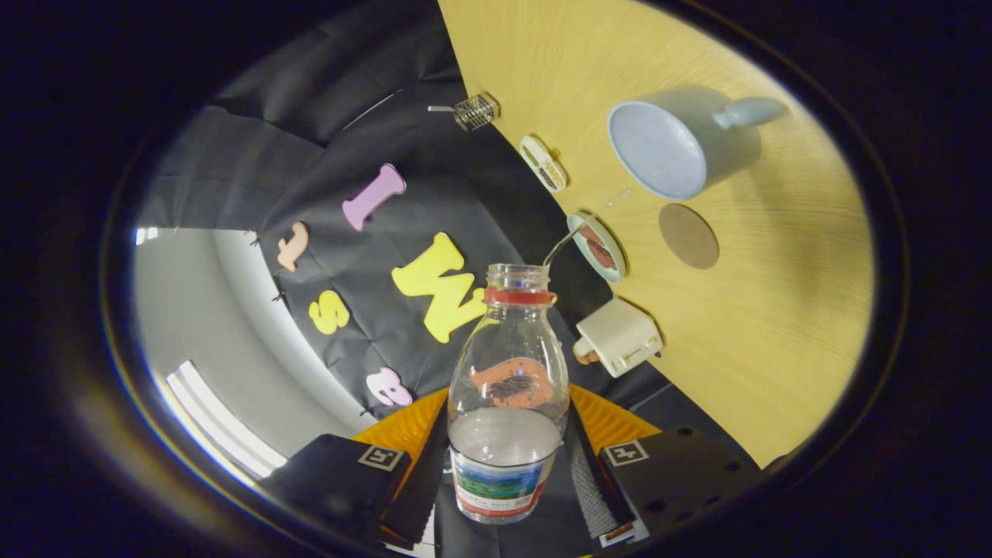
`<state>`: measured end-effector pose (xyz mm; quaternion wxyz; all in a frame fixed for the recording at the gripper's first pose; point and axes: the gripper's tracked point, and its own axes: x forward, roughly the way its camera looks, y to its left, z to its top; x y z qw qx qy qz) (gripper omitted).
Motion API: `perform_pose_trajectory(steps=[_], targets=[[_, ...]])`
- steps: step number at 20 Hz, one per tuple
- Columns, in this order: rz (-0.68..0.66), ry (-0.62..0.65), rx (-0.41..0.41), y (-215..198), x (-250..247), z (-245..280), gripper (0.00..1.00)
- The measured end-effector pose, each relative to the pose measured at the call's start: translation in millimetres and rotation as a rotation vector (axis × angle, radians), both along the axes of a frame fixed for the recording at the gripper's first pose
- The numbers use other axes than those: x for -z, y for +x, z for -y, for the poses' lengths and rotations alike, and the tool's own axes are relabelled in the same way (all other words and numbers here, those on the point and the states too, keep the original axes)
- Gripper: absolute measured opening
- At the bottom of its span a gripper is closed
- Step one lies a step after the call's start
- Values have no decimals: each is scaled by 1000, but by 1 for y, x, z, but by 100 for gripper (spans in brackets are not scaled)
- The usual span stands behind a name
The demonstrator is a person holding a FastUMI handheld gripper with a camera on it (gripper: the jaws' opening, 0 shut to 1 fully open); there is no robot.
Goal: Take the bottle from table, then pour the juice into the cup, finally place the bottle on the coaster
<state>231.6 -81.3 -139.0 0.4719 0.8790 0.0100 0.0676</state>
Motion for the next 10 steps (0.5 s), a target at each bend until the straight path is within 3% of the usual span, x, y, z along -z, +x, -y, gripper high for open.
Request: perform_pose_trajectory(steps=[10], targets=[[-17,1,3,-7,5,-2,78]])
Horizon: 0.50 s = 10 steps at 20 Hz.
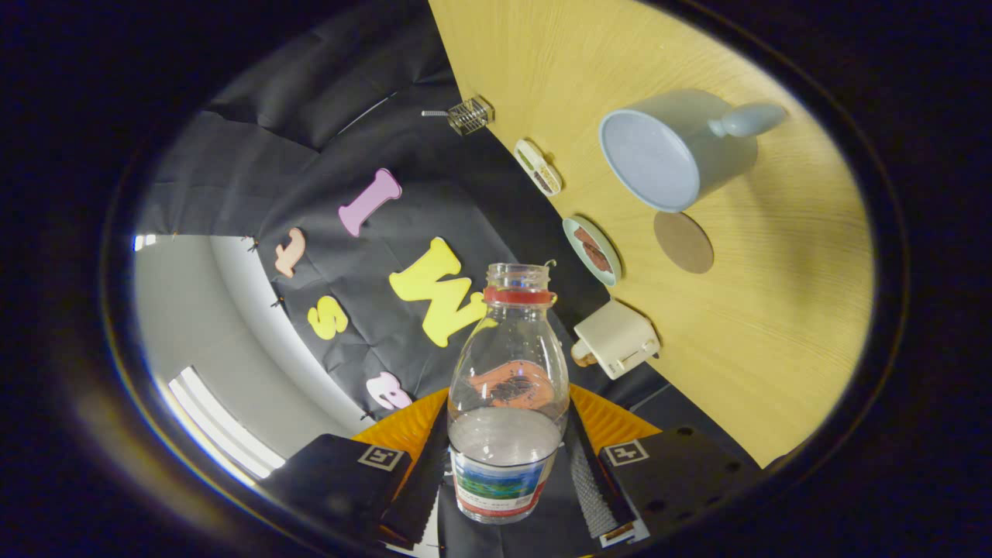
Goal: Take the bottle from table, then pour the juice into the cup, finally place the bottle on the coaster
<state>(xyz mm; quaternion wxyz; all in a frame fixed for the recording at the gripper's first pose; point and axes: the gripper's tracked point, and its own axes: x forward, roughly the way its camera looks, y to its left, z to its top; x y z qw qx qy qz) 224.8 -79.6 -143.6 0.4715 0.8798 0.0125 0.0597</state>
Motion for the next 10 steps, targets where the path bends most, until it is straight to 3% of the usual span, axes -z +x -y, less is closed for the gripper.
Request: perform_pose_trajectory(steps=[5,10], targets=[[1,-41,10,-2,-1,-3,79],[19,-292,-4,-2,-9,-16,79]])
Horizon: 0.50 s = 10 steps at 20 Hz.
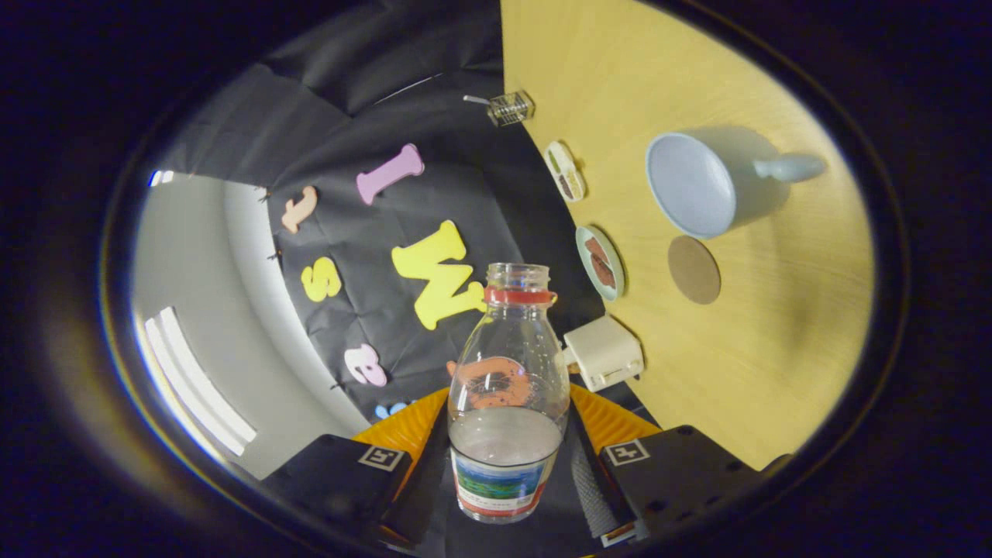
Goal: Take the bottle from table, then pour the juice into the cup, finally place the bottle on the coaster
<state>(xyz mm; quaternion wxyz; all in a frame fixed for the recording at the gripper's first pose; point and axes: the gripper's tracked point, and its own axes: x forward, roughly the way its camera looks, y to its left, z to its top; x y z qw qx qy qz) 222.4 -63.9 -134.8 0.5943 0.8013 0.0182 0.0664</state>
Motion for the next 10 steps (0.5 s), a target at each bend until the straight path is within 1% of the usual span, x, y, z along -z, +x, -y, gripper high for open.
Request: perform_pose_trajectory(steps=[2,7,10], targets=[[-26,-173,-34,1,7,-10,79],[-99,-537,-70,-1,26,-8,79],[-147,-840,-88,1,45,2,79]])
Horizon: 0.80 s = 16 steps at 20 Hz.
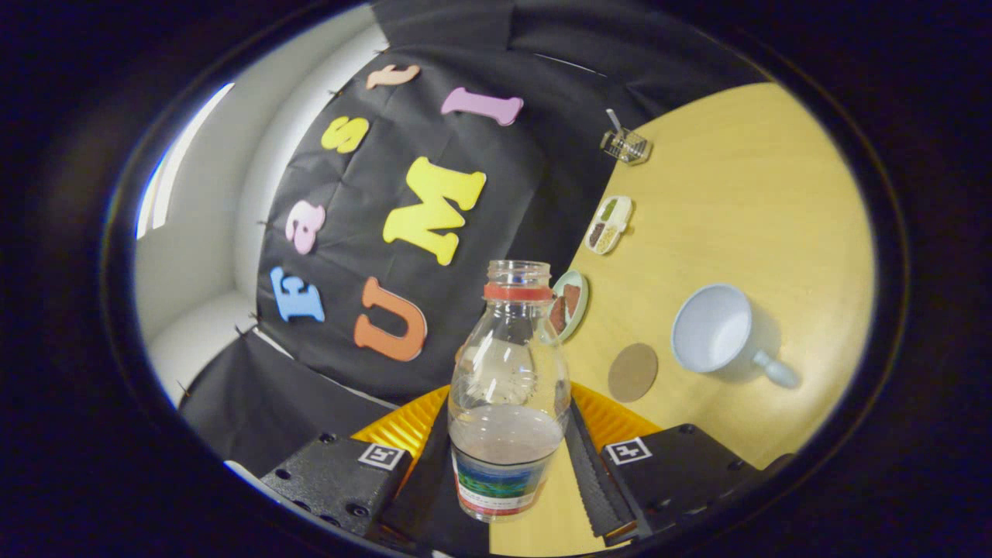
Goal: Take the bottle from table, then pour the juice into the cup, finally place the bottle on the coaster
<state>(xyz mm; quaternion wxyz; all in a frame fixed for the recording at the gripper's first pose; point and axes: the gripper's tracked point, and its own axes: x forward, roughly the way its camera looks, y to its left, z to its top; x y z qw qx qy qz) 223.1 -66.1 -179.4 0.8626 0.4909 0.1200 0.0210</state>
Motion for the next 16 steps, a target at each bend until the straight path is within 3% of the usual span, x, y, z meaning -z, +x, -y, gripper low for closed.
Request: perform_pose_trajectory(steps=[12,16], targets=[[63,-703,-37,16,-12,23,81],[99,-847,-45,27,-22,18,81]])
